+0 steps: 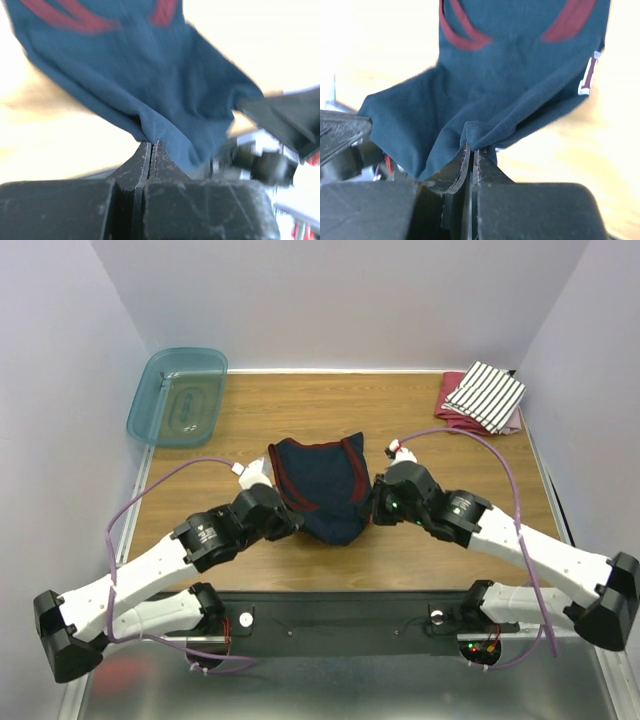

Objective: Fold and stack the tank tops
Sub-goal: Fold the tank top, then neatly place the folded tank top to the corner

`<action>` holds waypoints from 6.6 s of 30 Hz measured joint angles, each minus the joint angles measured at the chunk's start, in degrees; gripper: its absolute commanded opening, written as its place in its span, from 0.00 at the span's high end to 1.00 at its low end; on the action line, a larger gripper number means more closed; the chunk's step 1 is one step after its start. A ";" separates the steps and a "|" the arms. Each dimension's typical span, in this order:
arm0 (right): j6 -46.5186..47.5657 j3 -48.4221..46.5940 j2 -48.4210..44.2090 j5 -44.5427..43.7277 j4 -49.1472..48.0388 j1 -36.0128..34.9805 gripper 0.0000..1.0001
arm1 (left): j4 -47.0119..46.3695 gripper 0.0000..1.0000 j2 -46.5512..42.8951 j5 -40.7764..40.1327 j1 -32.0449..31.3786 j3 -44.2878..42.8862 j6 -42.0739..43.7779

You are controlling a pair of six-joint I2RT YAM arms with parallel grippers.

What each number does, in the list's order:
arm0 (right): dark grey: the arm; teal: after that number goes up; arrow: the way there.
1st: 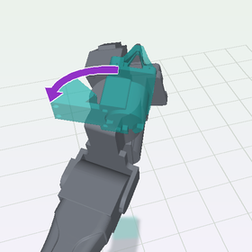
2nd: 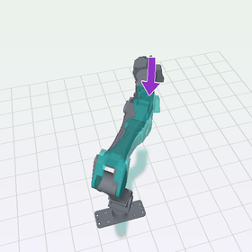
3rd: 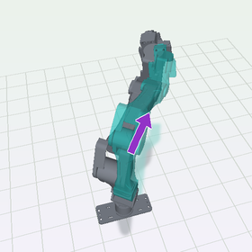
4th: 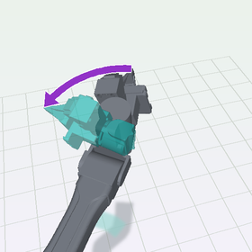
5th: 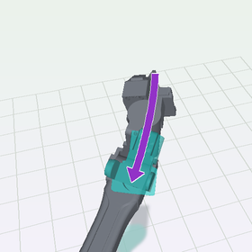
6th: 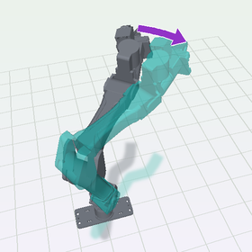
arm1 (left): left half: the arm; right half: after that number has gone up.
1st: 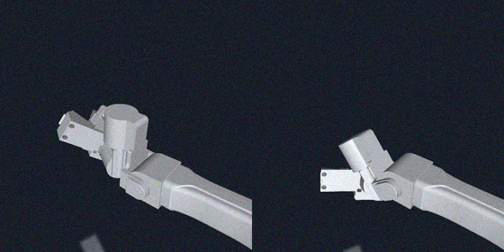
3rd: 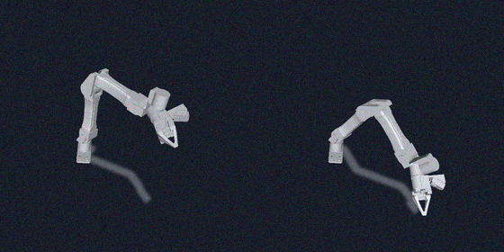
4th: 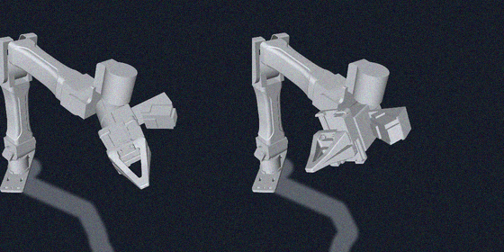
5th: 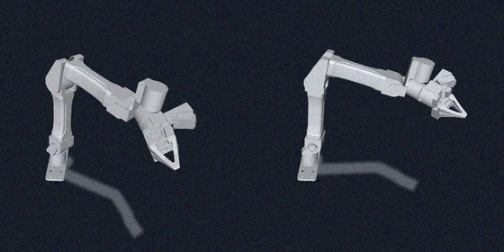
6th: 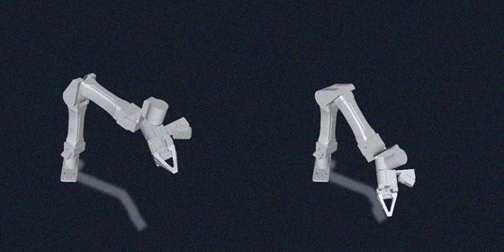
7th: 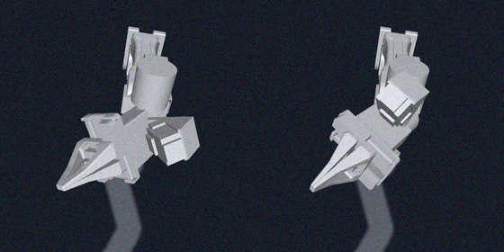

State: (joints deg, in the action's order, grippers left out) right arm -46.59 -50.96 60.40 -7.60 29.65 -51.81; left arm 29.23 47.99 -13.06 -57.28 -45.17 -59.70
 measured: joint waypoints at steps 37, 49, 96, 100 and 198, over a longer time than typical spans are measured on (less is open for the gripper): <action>12.07 -61.72 80.83 21.53 -20.17 30.56 1.00 | -44.26 1.00 77.70 17.11 44.48 -37.66 14.69; 12.50 -19.71 54.71 19.82 -30.47 28.04 1.00 | -49.86 1.00 55.30 9.90 32.48 -5.44 5.27; 13.88 -21.42 50.10 10.08 -27.61 34.32 0.21 | -42.91 0.32 67.08 18.27 38.49 -30.69 19.87; 13.90 -21.00 44.61 8.68 -26.18 34.23 0.30 | -42.25 0.35 62.18 16.65 39.04 -30.56 21.27; 2.47 -7.02 49.16 39.17 -36.87 46.97 0.55 | -44.94 1.00 72.87 27.17 28.81 -30.18 18.01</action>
State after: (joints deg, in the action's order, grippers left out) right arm -44.12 -57.98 109.56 31.57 -7.22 -4.84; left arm -15.70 120.86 14.11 -28.47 -75.35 -41.69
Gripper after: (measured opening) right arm 0.448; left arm 0.086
